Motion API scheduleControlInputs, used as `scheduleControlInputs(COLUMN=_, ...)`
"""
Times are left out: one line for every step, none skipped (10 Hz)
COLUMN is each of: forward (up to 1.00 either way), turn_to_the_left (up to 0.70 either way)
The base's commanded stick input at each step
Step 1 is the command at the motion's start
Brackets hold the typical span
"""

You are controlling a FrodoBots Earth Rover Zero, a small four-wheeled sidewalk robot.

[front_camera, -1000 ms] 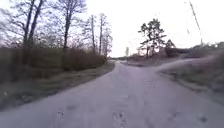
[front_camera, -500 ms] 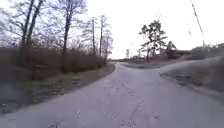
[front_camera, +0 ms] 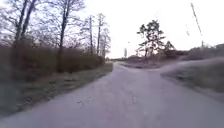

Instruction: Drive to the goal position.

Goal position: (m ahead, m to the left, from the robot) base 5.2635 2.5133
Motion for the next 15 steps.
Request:
scheduleControlInputs(forward=1.0, turn_to_the_left=0.01)
scheduleControlInputs(forward=1.0, turn_to_the_left=0.01)
scheduleControlInputs(forward=1.0, turn_to_the_left=0.01)
scheduleControlInputs(forward=1.0, turn_to_the_left=0.01)
scheduleControlInputs(forward=1.0, turn_to_the_left=0.01)
scheduleControlInputs(forward=1.0, turn_to_the_left=0.01)
scheduleControlInputs(forward=1.0, turn_to_the_left=0.01)
scheduleControlInputs(forward=1.0, turn_to_the_left=0.01)
scheduleControlInputs(forward=1.0, turn_to_the_left=0.01)
scheduleControlInputs(forward=1.0, turn_to_the_left=0.01)
scheduleControlInputs(forward=1.0, turn_to_the_left=0.01)
scheduleControlInputs(forward=1.0, turn_to_the_left=0.01)
scheduleControlInputs(forward=1.0, turn_to_the_left=0.01)
scheduleControlInputs(forward=1.0, turn_to_the_left=0.01)
scheduleControlInputs(forward=1.0, turn_to_the_left=0.01)
